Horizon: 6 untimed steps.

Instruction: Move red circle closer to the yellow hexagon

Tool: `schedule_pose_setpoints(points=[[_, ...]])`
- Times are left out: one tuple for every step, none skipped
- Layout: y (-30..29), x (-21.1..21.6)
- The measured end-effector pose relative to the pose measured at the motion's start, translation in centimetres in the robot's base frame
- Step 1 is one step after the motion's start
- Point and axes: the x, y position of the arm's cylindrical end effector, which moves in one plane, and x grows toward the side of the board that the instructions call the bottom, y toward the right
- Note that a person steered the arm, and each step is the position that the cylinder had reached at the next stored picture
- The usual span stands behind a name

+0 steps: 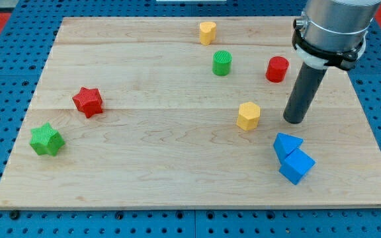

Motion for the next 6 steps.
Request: schedule_pose_setpoints(points=[[8.3,-7.1],[7.4,-15.7],[0.0,-12.5],[-2.8,-4.6],[-1.5,-6.0],[-2.4,-11.8]])
